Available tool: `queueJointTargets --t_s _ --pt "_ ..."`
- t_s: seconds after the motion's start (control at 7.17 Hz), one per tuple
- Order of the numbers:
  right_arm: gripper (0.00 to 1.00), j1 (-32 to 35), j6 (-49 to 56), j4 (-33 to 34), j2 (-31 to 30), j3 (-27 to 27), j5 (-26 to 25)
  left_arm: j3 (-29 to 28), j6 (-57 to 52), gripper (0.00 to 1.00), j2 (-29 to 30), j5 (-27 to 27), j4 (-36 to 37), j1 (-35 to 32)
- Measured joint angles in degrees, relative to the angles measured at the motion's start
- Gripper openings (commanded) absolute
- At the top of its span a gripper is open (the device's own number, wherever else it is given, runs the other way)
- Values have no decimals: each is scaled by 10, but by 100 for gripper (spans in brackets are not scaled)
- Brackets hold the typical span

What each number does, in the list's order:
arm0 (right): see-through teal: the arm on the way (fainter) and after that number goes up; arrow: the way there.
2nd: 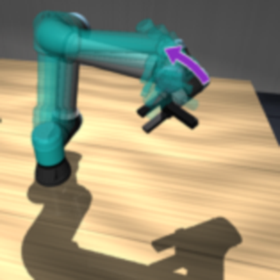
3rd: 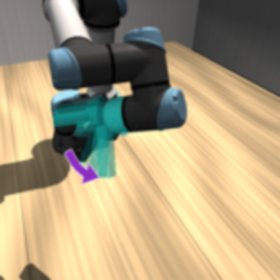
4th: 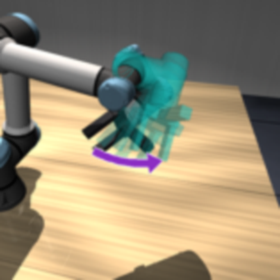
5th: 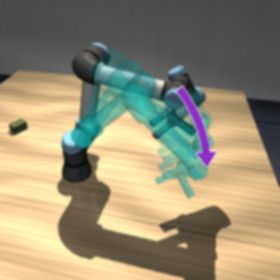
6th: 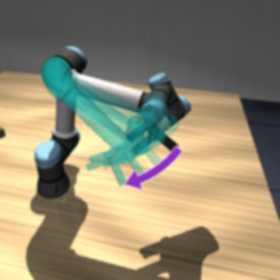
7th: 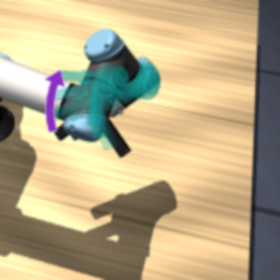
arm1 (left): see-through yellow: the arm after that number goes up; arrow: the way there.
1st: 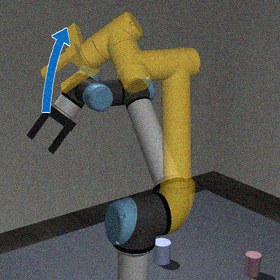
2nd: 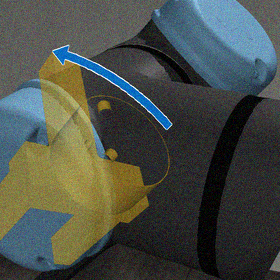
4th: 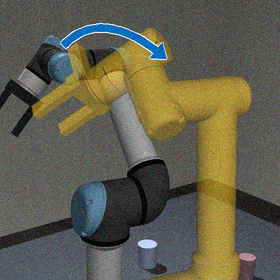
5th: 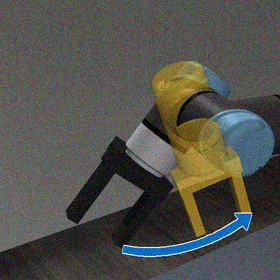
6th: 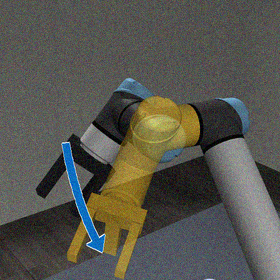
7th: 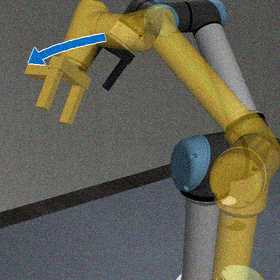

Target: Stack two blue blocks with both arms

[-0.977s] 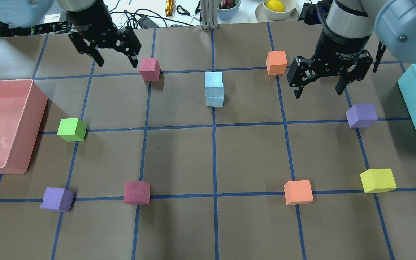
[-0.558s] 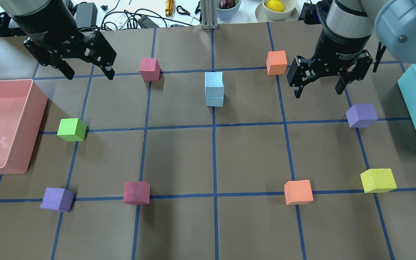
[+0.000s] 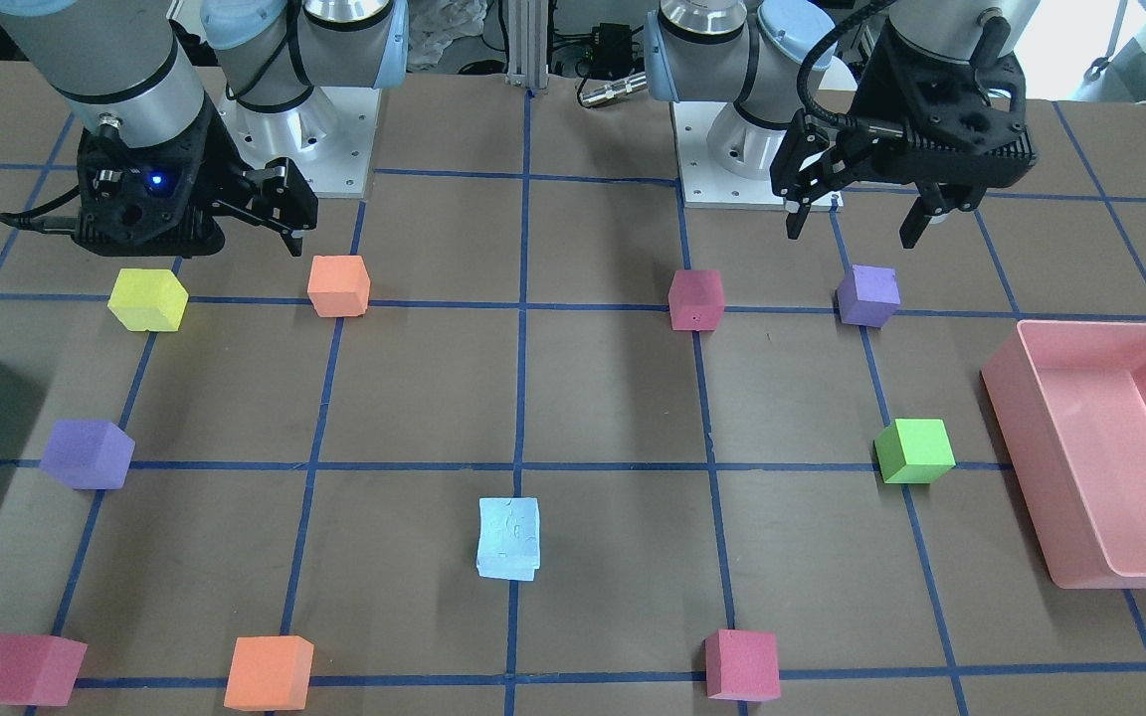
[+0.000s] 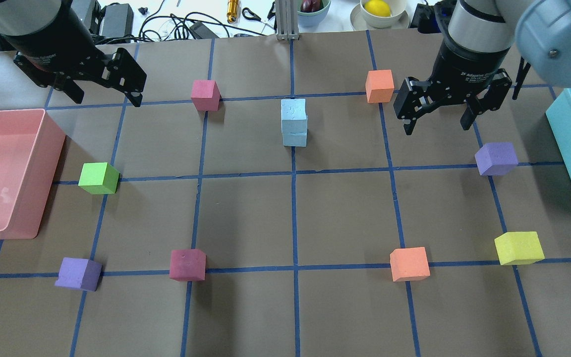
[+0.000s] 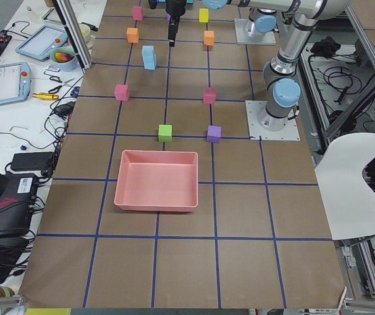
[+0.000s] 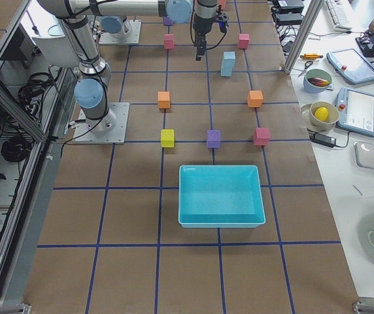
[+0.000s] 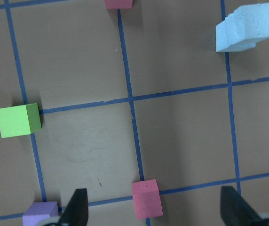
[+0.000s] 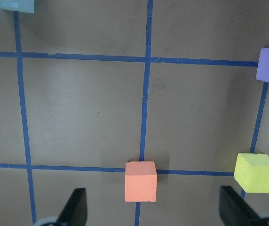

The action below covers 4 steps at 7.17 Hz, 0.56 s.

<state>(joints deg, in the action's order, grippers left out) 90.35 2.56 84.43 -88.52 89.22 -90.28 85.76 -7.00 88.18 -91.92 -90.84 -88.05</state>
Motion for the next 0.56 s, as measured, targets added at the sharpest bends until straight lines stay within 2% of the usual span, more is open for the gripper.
queueJointTargets --t_s 0.56 --pt "100 0 -1 -2 1 1 0 0 40 100 -1 16 4 -2"
